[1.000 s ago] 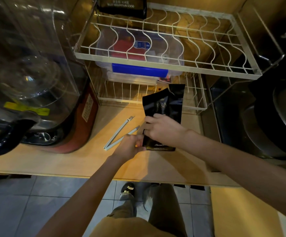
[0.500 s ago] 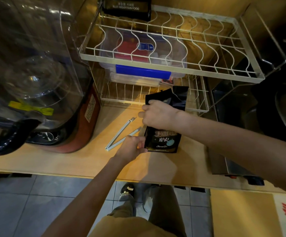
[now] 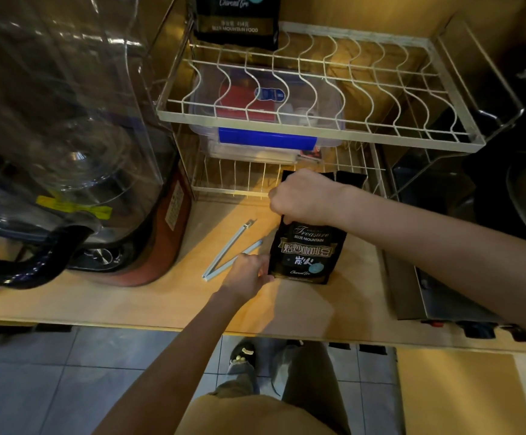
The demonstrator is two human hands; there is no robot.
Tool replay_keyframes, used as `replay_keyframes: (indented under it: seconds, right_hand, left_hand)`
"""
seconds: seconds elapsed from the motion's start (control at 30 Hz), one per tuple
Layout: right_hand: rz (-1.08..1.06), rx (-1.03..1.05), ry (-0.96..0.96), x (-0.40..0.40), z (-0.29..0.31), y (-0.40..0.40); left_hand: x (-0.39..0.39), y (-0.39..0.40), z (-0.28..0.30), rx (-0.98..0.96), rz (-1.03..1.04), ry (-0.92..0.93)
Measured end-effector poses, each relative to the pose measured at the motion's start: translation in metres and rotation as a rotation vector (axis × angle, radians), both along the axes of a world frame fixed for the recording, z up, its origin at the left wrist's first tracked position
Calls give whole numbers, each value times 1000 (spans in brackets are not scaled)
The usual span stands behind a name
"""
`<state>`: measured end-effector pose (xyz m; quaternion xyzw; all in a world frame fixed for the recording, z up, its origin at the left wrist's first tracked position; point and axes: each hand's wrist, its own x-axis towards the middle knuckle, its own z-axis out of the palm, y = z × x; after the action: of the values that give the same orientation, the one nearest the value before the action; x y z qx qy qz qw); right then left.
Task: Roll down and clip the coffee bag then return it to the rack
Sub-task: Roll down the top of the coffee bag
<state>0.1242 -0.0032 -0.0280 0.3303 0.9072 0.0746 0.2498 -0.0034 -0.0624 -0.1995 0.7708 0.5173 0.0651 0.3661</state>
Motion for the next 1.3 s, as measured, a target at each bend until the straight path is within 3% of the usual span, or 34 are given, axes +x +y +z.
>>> replay_keyframes:
  seconds: [0.5, 0.73, 1.07, 1.13, 1.2, 1.3]
  right_hand:
    - [-276, -326, 107, -1, 7, 2]
    - [-219, -141, 122, 1, 28, -3]
    - [-235, -112, 134, 12, 35, -5]
    - [-230, -86, 145, 16, 34, -10]
    - [-218, -60, 158, 20, 35, -16]
    - [-207, -62, 180, 26, 40, -26]
  left_hand:
    - [6, -11, 0, 27, 10, 55]
    - [6, -6, 1, 54, -17, 55]
    - [7, -1, 9, 58, -48, 107]
    - [8, 0, 21, 86, 42, 8]
    - [12, -1, 37, 119, 161, -209]
    - [22, -5, 52, 130, 181, -433]
